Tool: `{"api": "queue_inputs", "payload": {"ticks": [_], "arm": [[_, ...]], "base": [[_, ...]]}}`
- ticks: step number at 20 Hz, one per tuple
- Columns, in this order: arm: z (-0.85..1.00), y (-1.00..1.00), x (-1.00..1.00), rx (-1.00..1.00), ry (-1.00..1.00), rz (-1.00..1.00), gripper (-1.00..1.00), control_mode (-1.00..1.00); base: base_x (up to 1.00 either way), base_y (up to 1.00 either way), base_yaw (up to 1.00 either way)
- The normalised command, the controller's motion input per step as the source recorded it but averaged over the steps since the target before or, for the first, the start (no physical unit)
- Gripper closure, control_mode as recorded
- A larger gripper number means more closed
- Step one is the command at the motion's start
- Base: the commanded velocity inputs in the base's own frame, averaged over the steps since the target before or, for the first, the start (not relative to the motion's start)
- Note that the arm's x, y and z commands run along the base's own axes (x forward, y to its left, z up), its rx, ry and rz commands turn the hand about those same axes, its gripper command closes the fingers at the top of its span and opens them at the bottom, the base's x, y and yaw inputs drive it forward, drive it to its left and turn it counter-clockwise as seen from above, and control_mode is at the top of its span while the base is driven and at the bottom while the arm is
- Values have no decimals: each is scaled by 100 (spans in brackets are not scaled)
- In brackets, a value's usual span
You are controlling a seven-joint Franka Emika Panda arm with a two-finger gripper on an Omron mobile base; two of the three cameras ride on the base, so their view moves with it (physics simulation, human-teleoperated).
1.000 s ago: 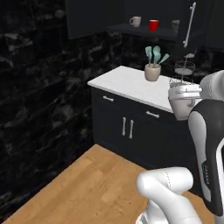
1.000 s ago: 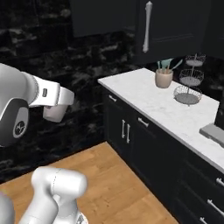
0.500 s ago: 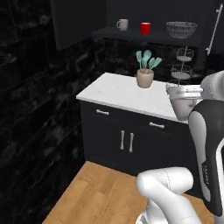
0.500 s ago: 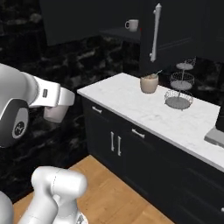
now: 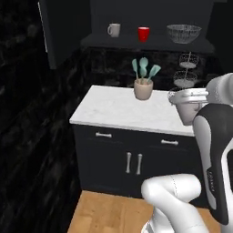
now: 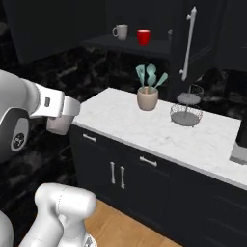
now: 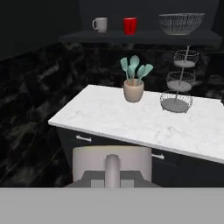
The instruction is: Gather all objects into one cabinet and sort the glasses and bowls to opposite sides.
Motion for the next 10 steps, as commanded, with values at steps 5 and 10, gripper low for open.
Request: {"api": "queue_inputs", "payload": {"ticks": [5,10], "arm": [[0,0,0,0,0,0,100,100],[0,0,0,0,0,0,100,100]], "base": [[73,30,-52],[58,59,-42]]}}
